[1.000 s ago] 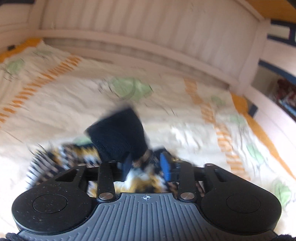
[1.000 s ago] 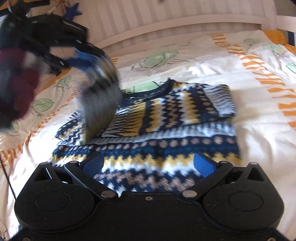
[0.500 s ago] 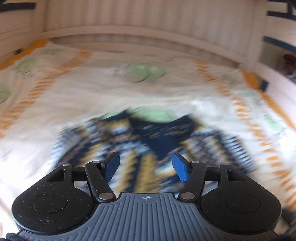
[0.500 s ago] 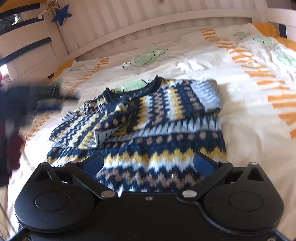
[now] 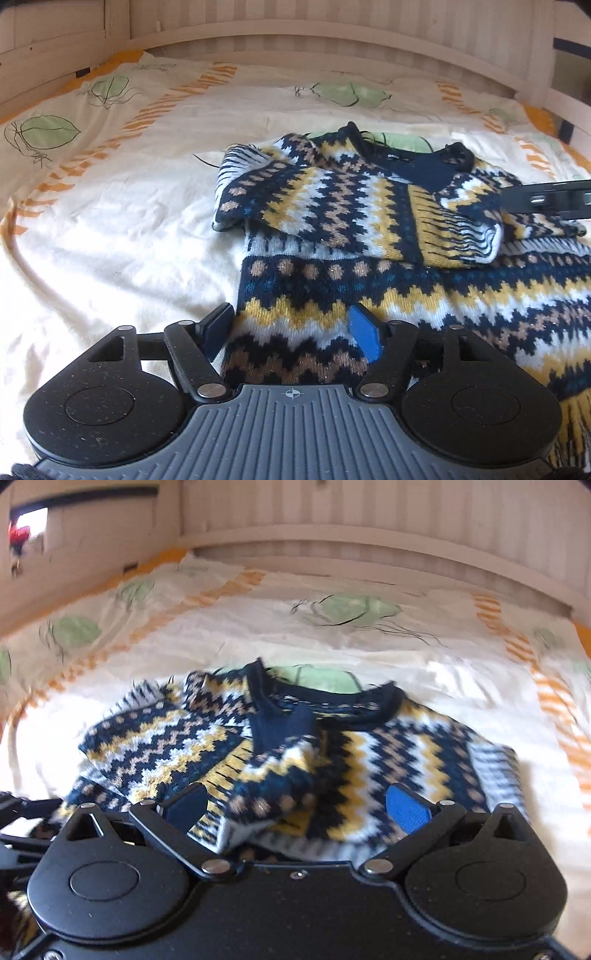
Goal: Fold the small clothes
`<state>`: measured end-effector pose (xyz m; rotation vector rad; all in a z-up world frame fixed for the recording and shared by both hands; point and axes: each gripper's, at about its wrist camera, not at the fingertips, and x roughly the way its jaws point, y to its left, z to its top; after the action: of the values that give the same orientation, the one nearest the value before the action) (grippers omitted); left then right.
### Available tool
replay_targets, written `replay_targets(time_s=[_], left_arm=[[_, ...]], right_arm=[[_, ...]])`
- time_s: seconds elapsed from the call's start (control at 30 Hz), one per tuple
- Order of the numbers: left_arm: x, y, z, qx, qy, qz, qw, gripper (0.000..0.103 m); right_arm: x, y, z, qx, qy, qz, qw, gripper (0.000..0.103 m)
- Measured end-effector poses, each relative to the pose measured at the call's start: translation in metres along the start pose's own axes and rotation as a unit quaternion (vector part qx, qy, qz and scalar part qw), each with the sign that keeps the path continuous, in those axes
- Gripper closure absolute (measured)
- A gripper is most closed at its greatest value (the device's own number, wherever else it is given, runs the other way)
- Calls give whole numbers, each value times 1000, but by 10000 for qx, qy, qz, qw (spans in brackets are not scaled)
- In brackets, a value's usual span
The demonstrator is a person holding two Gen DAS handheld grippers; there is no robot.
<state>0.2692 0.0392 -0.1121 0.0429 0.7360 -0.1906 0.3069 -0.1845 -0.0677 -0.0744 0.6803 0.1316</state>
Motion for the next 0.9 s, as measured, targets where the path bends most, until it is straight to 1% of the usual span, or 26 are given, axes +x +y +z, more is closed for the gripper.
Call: replay_targets(time_s=[0.17,0.23,0.3,0.37,0.43,0.53,0.63,0.7,0.8,0.9], left_arm=[[7,8,-1,-261,-28,-265,9993,28],[8,6,-2,-235,-23,-273,9993,26],[8,5,-3,-215,-20,-276,9994,25],[8,5,-3,-206,-15,-278,9994,25],[9,5,-3,-192,-13,-267,9995,24],[8,4,-4,-170,-15,-255,9995,24],[8,5,-4,-192,-22,-273,9994,24],[8,5,-4,-203,-26,-283,9994,24],[8,5,-4,-203,-27,-284,9994,24],[8,5,-4,-214,-28,-295,9993,23]], right_arm=[[38,20,3,-530,338,-286,9976,0],[44,18,1,-684,416,-528,9954,0],[38,7,-1,-672,331,-841,9936,0],[22,-15,-4,-368,246,-1084,9931,0],[5,-41,-10,93,240,-1242,9919,0],[-15,-75,-25,743,349,-1333,9877,0],[-28,-93,-40,1066,496,-1452,9824,0],[-37,-97,-45,1182,418,-1436,9817,0],[-48,-98,-47,1177,126,-1126,9866,0],[-46,-101,-47,1223,19,-796,9893,0]])
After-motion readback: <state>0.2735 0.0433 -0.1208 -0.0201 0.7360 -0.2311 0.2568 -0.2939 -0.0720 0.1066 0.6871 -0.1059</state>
